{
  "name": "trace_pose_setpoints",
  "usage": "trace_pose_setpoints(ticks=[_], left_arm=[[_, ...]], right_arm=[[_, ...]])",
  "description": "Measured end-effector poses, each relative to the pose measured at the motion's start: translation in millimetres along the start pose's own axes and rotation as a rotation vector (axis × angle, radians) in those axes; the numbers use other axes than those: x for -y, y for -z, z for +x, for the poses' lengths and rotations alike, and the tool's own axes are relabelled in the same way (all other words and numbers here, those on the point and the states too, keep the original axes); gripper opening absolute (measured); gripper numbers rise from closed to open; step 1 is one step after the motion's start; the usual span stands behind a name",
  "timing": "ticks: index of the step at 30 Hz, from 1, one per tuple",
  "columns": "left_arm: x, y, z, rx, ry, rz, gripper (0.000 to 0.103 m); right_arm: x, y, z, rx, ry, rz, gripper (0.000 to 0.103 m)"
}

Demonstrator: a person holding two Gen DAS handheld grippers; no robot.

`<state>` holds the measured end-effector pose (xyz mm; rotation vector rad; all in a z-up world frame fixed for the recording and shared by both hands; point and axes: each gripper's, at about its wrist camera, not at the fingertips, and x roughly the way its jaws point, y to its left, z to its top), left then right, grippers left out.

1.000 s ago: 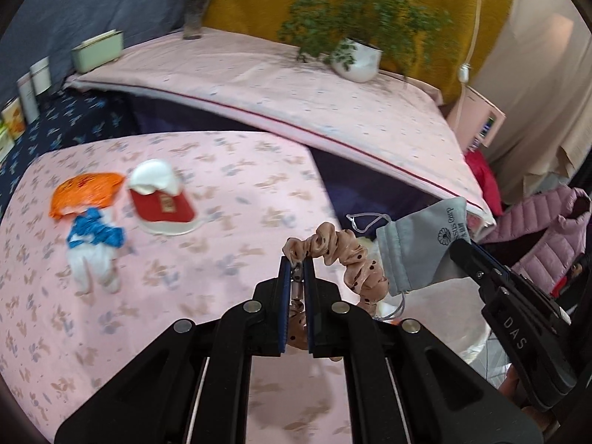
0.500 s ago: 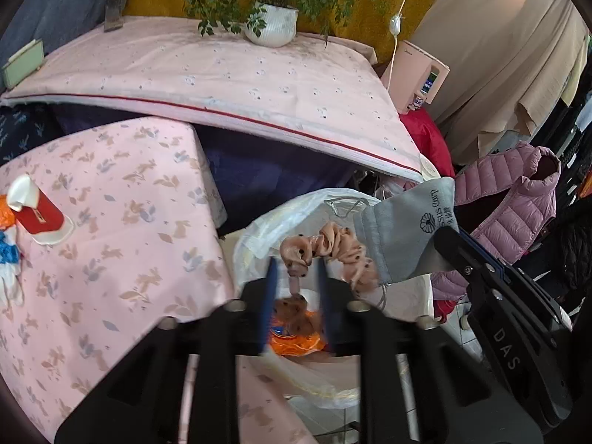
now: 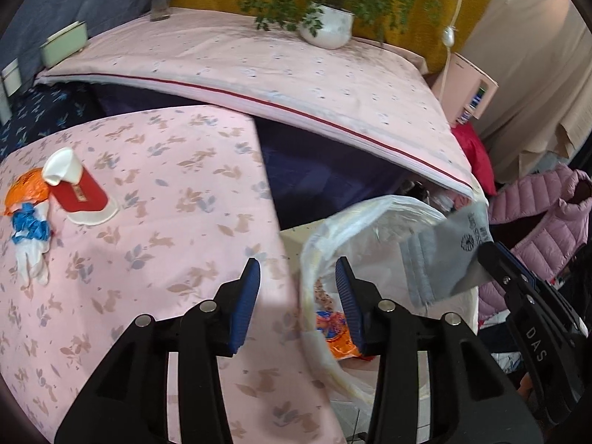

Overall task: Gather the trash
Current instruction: 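Carry the scrunchie and pouch over the bin and open both grippers, then move both grippers back toward the blue tape measure and red-and-white cup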

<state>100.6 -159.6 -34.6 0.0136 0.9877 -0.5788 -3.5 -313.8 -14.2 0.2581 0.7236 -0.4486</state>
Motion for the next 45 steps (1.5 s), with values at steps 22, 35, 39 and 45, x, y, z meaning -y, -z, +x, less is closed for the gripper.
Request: trace_pose_setpoints(ticks=[22,35,39,45], left_arm=[[-76.2,4.5,-19.5,0.038,-0.109,-0.122,0.05],[-145.3,14.7,-42.3,0.064,-0.192,-0.245,0.057],[-167.6,19.7,-48.6,0.068,-0.219,-0.28,0.058],[-206.9,28.3,-57.9,0.076,-0.264,-0.356,0.064]], right_arm=[[-59.0,-6.2,-1.5,0.008,-0.067,-0.086,0.036],[-122.3,-1.5,0.3,-0.008,-0.157,-0.183,0.038],[-144.1,1.6,0.0,-0.014,-0.182,-0.218,0.038],[-173.9,5.7,2.4,-0.032,-0.226,-0.259,0.044]])
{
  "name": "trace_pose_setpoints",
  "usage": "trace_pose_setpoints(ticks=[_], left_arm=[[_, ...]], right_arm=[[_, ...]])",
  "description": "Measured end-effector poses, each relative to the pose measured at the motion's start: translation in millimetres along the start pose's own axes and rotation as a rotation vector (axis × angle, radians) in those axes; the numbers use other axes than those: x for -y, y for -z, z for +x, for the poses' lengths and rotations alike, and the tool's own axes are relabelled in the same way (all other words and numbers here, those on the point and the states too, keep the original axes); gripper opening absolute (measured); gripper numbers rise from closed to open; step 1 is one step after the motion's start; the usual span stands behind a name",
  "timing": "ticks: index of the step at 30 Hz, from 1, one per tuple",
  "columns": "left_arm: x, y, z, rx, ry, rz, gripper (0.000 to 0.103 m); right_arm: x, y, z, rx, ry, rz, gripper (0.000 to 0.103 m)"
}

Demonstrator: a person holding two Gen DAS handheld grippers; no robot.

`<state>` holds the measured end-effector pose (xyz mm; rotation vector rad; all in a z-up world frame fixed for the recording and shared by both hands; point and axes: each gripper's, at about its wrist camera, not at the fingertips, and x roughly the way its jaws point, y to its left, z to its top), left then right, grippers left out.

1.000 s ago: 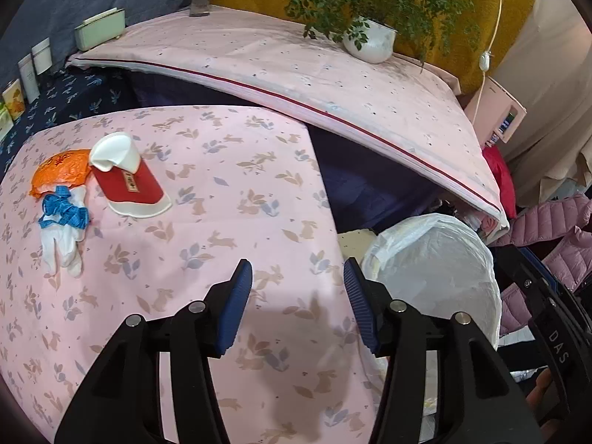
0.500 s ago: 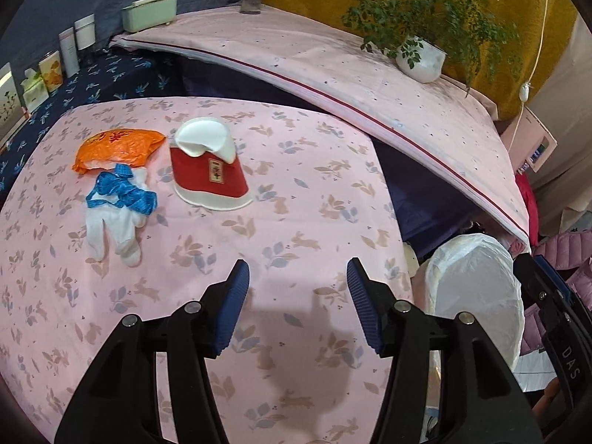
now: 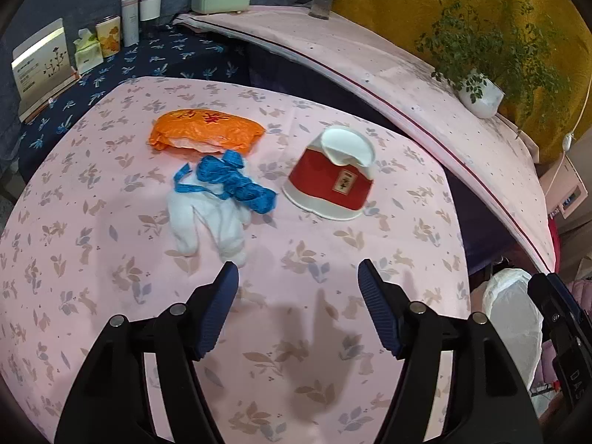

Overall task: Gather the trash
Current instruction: 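Move both grippers back toward the blue tape measure and red-and-white cup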

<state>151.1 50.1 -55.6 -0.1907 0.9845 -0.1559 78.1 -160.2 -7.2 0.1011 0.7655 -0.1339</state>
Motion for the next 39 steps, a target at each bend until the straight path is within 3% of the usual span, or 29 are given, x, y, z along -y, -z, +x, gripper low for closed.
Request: trace_pose_setpoints(ticks=[10,18,20,24,39], left_arm=[[-63.1,-11.6,5.4,0.0,-0.061,-0.111,0.066],[-91.8,-20.5,18.2,-0.022,-0.07,-0.148,0.072],[-94.7,-23.7,22.4,-0.032,-0.064,-0.147,0.079],[-97.7,-29.5,25.6,-0.031,-0.05,-0.151,0.081],[-75.2,-63.2,57.6,-0.074,-0.005,-0.187,0.082]], right_arm=[[-46.7,-5.1,23.9,-0.043,-0.066,-0.056,0.044],[-74.2,-10.3,46.2,-0.072,-0.107,-0.072,0.046],[-80.1,-12.4,52.3,-0.075,-0.123,-0.072,0.048],[-90.8,-17.7,65.4,-0.08,-0.13,-0.092,0.049],[-107.8,-32.7,112.7,-0.109,-0.142,-0.132,0.05]])
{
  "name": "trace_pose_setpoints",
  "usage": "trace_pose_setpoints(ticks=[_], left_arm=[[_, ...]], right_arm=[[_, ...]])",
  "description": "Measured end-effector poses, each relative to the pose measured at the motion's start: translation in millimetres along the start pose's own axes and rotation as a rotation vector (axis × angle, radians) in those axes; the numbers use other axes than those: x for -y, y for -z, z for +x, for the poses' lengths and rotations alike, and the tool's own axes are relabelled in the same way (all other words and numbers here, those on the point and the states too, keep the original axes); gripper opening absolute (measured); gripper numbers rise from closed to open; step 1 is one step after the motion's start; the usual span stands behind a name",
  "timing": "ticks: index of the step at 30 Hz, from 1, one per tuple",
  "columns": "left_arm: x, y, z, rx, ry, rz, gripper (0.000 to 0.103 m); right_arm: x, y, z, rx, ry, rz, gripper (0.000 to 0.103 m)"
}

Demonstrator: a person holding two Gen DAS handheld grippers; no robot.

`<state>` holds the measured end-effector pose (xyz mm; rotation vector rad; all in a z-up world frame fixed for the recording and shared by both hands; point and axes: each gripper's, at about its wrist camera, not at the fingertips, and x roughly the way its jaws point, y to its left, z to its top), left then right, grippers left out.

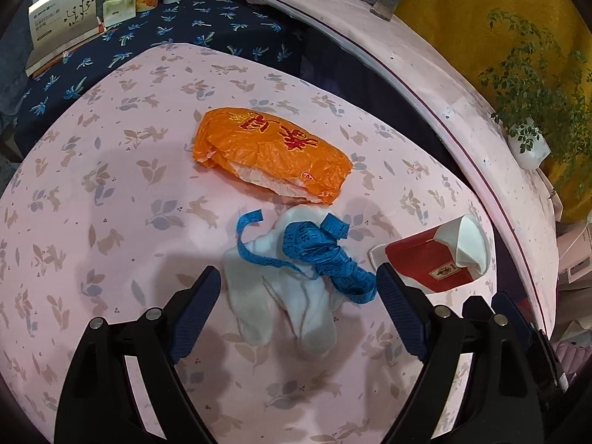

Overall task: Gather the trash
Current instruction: 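Move both grippers back toward the blue tape measure and red-and-white cup, then grasp the blue tape measure with the left gripper while the right grasps the red-and-white cup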

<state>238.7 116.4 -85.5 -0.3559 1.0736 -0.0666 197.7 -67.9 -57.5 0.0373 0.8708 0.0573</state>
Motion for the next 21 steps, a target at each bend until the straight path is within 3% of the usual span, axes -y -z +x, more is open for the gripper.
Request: trace_pose_setpoints(ticks=[6,9,14,19,21], left_arm=[[9.4,-8.7,19.5,-0.042,0.001,-0.013,0.074],[9.4,-10.9,27.2,-0.06,0.0,-0.022,0.065],[4.1,-12.7,34.7,-0.081,0.017,-0.034,0.04],[2.6,-13.4,30.7,-0.072,0.033,-0.021,0.024],[2.4,-13.1,27.7,-0.066,0.038,-0.019,0.022]], right_arm=[[2.3,-10.5,21.9,-0.019,-0.011,-0.003,0.05],[1.4,-13.4,31.5,-0.027,-0.024,-0.007,0.05],[-3.0,-16.0,44.3,-0.04,-0.041,-0.027,0.05],[-7.0,-14.9,48.3,-0.051,-0.062,-0.038,0.022],[-7.2,-13.3,45.4,-0.045,-0.064,-0.034,0.021]])
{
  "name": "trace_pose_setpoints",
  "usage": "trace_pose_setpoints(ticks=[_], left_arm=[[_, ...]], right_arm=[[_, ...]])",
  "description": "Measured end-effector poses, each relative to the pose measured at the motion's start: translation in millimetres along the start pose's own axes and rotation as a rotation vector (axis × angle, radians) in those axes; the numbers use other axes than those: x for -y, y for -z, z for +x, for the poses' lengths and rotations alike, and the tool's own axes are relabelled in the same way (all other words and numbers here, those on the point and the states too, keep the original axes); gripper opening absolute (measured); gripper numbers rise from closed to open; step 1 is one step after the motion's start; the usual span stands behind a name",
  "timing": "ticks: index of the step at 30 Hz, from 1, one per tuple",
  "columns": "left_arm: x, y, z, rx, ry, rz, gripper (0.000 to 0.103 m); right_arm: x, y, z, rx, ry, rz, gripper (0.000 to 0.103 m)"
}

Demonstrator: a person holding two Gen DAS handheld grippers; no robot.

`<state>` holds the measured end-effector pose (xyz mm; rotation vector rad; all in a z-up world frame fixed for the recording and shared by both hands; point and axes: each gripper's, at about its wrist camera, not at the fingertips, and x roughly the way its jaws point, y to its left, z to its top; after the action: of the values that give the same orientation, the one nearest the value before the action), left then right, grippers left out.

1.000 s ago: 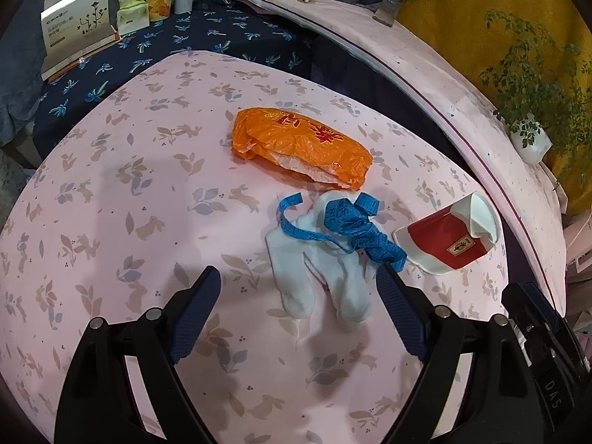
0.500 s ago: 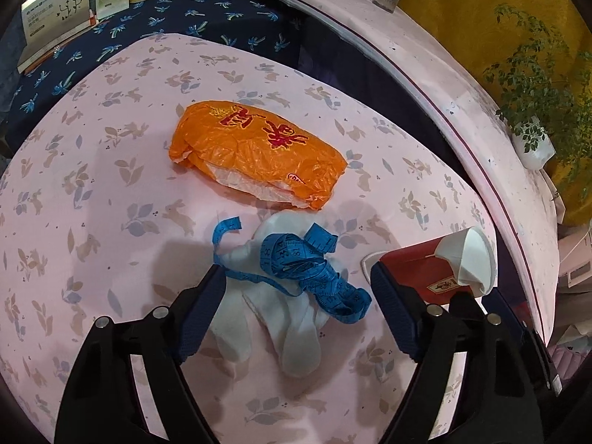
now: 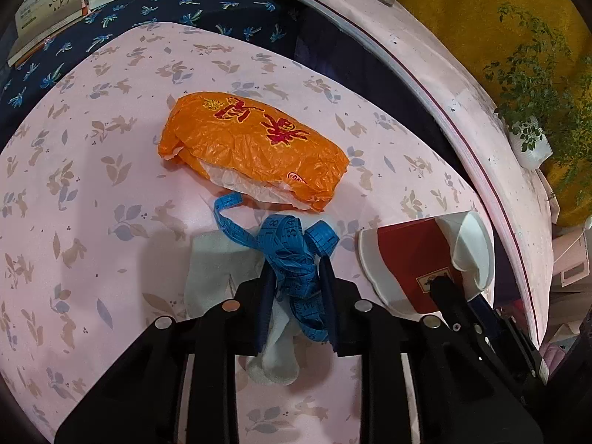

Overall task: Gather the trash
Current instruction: 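Grasp the blue tape measure with the left gripper while the right grasps the red-and-white cup, then carry the tape measure and cup over the bin and release both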

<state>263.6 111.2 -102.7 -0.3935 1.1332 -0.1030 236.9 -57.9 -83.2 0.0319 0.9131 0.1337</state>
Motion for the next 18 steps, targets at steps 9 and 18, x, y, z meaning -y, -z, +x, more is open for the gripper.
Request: trace_pose_setpoints(ticks=[9,18], left_arm=[[12.1,8.6,-22.1,0.03,0.028,0.034,0.02],[38.8,22.4,-52.0,0.076,0.055,0.099,0.02]], right_arm=[[0.7,6.2,-26.6,0.044,0.01,0.009,0.02],[12.2,14.8,-63.5,0.083,0.026,0.055,0.02]])
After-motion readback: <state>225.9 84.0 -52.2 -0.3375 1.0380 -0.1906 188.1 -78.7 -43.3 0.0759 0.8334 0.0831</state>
